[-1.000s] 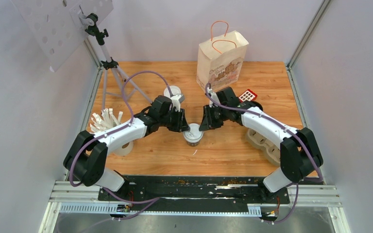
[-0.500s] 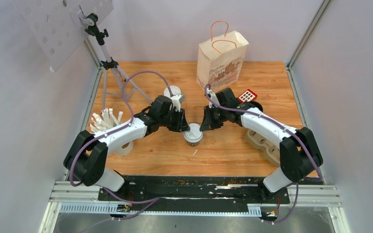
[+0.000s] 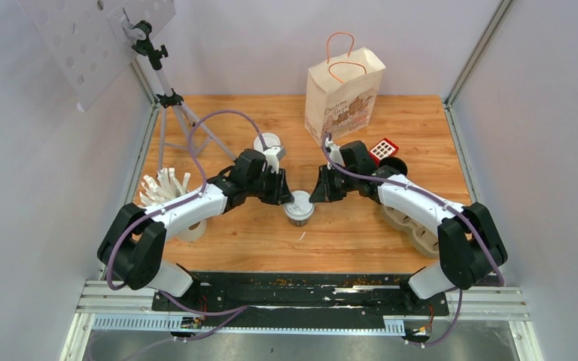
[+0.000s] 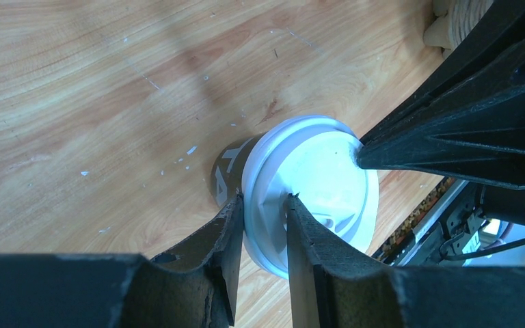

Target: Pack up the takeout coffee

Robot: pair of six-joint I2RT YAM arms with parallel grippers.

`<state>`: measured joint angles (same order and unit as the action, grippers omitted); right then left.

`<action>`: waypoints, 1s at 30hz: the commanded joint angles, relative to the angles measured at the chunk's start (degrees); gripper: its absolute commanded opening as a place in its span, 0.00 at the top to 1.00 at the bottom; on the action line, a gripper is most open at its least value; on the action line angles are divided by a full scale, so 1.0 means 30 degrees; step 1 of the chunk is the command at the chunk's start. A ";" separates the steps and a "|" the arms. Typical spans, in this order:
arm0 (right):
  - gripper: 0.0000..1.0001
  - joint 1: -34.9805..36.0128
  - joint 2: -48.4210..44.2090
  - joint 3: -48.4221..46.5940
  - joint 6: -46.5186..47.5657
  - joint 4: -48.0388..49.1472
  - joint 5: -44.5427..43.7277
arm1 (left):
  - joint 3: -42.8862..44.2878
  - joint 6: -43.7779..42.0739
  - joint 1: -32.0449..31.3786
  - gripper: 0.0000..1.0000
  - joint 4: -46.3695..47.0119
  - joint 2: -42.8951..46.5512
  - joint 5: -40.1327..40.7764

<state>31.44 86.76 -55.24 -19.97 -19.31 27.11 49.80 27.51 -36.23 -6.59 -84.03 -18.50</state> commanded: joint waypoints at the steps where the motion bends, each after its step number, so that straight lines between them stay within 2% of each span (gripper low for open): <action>1: 0.95 0.0074 0.1778 0.1771 0.0620 -0.1616 -0.2122 | -0.1229 -0.0707 -0.0187 0.65 -0.1620 -0.0386 0.0928; 9: 0.86 0.0074 0.1491 -0.2010 0.1727 -0.2635 -0.0829 | -0.1300 0.2520 -0.0172 0.57 0.0302 0.1432 -0.1036; 16: 0.83 0.0096 0.3269 -0.4569 0.2796 -0.3168 0.0114 | -0.1684 0.3088 -0.0291 0.52 -0.0147 0.2172 -0.0232; 21: 0.80 0.0096 0.3174 -0.5292 0.3197 -0.3768 0.0169 | -0.2185 0.3513 -0.0369 0.47 0.0057 0.3071 -0.0162; 23: 0.76 0.0088 0.2986 -0.5610 0.3257 -0.4074 0.0097 | -0.2097 0.3531 -0.0365 0.44 -0.0033 0.3350 -0.0177; 27: 0.64 0.0095 0.2546 -0.6134 0.3124 -0.4747 -0.0319 | -0.1667 0.3097 -0.0350 0.36 -0.0806 0.3918 0.0264; 30: 0.60 0.0095 0.2155 -0.6224 0.2885 -0.5315 -0.0622 | -0.1318 0.2636 -0.0346 0.32 -0.1620 0.4425 0.0772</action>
<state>31.68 95.68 -71.16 -11.66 -32.75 27.27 43.46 37.10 -37.06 -8.91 -73.80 -18.35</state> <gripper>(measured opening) 0.385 0.667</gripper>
